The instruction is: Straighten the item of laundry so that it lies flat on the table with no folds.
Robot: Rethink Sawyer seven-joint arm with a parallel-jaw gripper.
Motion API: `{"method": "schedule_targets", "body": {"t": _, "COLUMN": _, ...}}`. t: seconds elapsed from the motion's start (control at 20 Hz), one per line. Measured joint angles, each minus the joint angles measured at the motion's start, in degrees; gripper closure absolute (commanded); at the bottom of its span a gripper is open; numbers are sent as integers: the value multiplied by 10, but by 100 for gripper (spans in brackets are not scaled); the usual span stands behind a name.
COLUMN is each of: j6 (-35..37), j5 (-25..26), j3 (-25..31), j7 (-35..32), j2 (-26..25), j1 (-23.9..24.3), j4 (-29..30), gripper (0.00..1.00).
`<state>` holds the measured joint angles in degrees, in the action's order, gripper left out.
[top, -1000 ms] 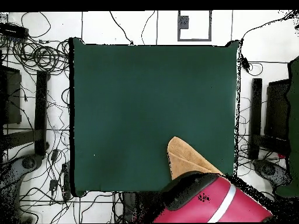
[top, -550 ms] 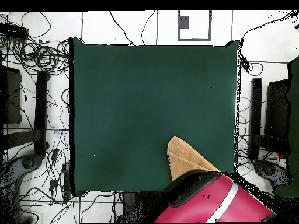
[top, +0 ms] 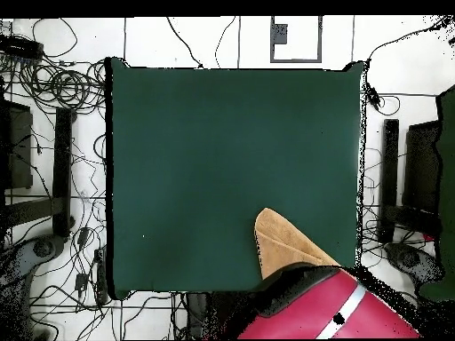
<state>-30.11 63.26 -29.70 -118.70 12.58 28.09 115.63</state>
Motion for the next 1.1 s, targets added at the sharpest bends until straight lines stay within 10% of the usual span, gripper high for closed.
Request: {"method": "schedule_targets", "body": {"t": 1.1, "j6": -54, "j5": 49, "j3": -18, "j7": 0, "j2": 32, "j1": 12, "j4": -23, "gripper": 100}}
